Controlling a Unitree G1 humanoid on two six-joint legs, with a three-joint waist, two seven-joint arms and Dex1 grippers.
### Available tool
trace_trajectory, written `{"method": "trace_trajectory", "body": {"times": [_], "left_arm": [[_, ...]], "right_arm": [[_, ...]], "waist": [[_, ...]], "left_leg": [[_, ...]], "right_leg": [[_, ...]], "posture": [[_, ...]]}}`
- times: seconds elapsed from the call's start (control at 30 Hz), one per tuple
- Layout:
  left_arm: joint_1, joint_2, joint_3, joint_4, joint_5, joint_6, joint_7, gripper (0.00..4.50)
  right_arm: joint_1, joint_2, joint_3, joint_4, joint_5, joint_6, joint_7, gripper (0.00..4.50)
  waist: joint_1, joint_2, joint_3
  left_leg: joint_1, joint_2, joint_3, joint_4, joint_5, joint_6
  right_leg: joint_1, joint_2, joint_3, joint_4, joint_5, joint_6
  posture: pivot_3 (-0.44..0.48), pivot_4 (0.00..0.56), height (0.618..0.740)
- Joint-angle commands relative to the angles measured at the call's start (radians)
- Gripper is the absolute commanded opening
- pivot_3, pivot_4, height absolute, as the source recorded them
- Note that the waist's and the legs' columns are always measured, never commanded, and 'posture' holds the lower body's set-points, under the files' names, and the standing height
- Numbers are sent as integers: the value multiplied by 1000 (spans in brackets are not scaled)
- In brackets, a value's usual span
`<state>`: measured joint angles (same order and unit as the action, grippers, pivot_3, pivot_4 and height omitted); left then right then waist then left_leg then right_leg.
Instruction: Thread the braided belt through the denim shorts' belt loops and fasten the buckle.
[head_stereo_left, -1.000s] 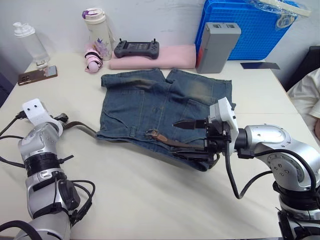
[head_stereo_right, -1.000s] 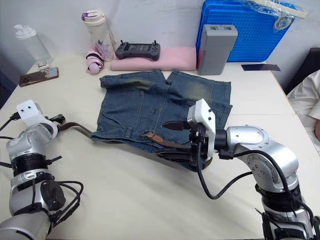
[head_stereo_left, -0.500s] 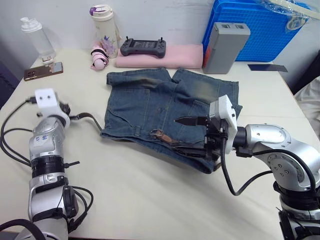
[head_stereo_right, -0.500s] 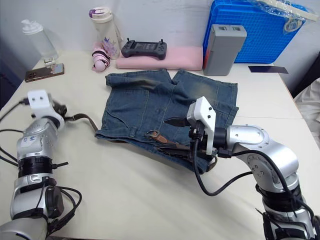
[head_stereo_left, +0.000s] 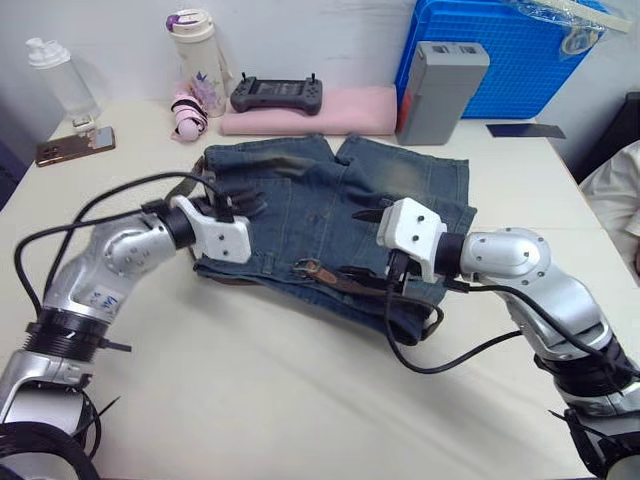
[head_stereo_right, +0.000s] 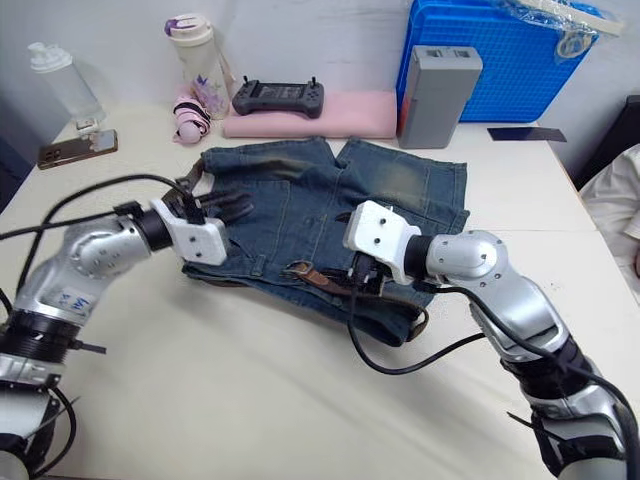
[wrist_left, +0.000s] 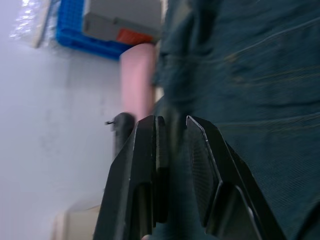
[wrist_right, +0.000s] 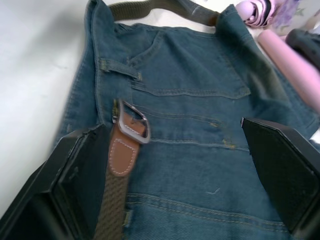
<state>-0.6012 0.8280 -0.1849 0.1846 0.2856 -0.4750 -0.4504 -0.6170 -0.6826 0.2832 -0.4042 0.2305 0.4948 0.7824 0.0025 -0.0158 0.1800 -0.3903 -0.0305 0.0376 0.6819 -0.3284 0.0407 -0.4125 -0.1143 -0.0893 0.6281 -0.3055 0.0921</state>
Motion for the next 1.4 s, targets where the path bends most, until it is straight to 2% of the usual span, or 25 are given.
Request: {"method": "trace_trajectory", "body": {"times": [0.03,0.1,0.2,0.3,0.4,0.6,0.8,0.87,0.9,1.13,1.2,1.4], "left_arm": [[-16,-66,146,19,-127,257,28,945],[-48,-116,224,48,-205,418,49,945],[-128,-152,306,132,-269,619,66,1737],[-221,-153,298,294,-259,744,57,3085],[-336,-162,295,529,-242,757,87,4464],[-512,-163,307,939,-235,700,145,4464],[-545,-176,306,1090,-236,677,124,4464],[-536,-181,314,1108,-243,684,120,3896],[-532,-183,316,1113,-245,689,116,3808],[-518,-188,346,1126,-266,720,105,714],[-514,-188,353,1126,-270,727,106,74],[-510,-191,374,1116,-284,712,109,74]], "right_arm": [[10,15,-5,-21,-33,-35,-3,4500],[24,18,-3,-24,-46,-29,-3,4500],[38,24,-9,-30,-51,-14,-2,4500],[45,32,-18,-33,-47,-3,0,4500],[48,35,-22,-36,-49,3,0,4500],[61,32,-31,-55,-51,22,-1,4500],[84,32,-42,-96,-50,59,-10,4500],[87,38,-43,-106,-50,71,-17,4500],[88,39,-44,-109,-50,74,-19,4500],[87,40,-44,-115,-53,85,-30,4500],[86,42,-45,-115,-53,87,-32,4500],[83,41,-46,-114,-52,90,-35,4500]], "waist": [[0,0,0],[0,-1,0],[0,-1,0],[0,-1,0],[0,-1,0],[1,-1,1],[0,-2,1],[0,-2,1],[-1,-2,1],[-2,-2,1],[-2,-2,1],[-3,-2,1]], "left_leg": [[-1,0,0,1,0,1],[0,0,-1,2,1,2],[0,0,-2,3,1,2],[0,0,-2,3,1,2],[0,-1,-1,3,1,2],[0,-1,-1,3,1,2],[0,-2,-1,2,1,2],[0,-2,-1,3,1,2],[0,-2,-1,3,1,2],[0,-2,-1,3,1,2],[0,-2,-1,3,1,2],[1,-2,0,3,1,2]], "right_leg": [[0,0,-1,0,0,0],[1,0,-3,0,0,0],[2,0,-3,1,0,1],[2,0,-5,1,0,1],[2,0,-13,2,0,1],[2,-1,-16,1,0,1],[2,-1,-18,1,0,1],[2,-2,-18,2,0,1],[2,-2,-18,2,0,1],[2,-2,-17,3,0,1],[2,-2,-17,3,0,1],[2,-2,-17,3,0,1]], "posture": [[0,150,725],[0,150,725],[0,150,725],[0,150,725],[0,150,725],[0,150,725],[0,150,725],[0,150,725],[0,150,725],[0,150,725],[0,150,725],[0,150,725]]}}
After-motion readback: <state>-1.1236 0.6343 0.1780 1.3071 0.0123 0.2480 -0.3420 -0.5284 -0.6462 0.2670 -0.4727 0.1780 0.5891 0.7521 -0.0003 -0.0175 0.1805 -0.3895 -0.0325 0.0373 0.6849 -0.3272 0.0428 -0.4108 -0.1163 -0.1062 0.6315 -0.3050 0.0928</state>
